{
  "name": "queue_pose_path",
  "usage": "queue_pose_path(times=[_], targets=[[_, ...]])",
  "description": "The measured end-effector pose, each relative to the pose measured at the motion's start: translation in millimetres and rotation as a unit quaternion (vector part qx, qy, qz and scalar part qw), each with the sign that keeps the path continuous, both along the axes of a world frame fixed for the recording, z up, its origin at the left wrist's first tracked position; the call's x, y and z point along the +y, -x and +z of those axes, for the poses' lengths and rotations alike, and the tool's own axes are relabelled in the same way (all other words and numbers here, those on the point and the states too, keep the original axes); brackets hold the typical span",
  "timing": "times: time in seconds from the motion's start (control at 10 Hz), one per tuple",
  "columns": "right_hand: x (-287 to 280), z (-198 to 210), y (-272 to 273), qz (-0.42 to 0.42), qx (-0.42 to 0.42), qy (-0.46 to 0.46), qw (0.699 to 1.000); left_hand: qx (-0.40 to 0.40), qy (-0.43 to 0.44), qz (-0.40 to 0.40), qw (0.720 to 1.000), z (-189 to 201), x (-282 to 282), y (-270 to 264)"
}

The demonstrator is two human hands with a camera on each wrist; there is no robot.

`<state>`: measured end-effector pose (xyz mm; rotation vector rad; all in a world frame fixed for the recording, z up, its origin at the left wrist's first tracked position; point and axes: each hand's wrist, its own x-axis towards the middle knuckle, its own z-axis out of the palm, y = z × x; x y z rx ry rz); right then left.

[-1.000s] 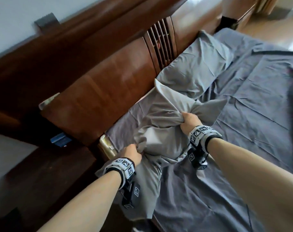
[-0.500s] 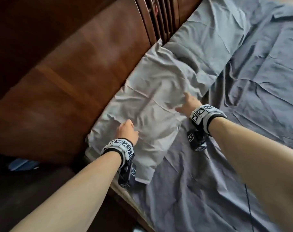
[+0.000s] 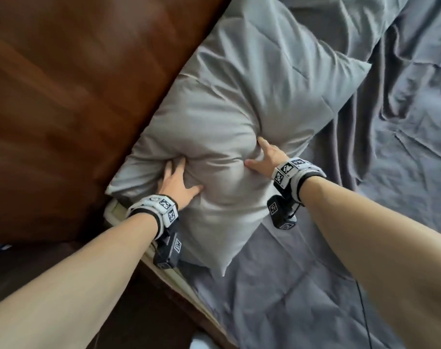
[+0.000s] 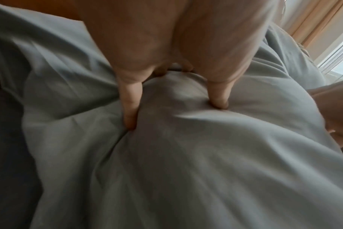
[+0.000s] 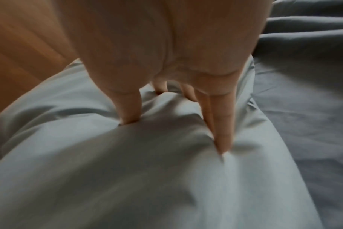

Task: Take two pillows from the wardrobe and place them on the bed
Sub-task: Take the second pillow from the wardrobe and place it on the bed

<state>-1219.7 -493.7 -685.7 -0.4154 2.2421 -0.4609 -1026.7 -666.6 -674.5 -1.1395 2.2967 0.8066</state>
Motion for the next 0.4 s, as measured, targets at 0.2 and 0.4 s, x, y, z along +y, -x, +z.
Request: queue_pose_path(times=[0.2,0.4], targets=[[-14.0,17.7,-34.2,-0.054,-0.037,0.074,0.995,0.093,0.016,-0.072,0.993,19.5,-26.2,25.0],[5.4,68.5,-54.9,0.000,-0.073,0.022,0.997,-0.019,0.002,-0.103,0.994,55.8,3.8,-3.5]])
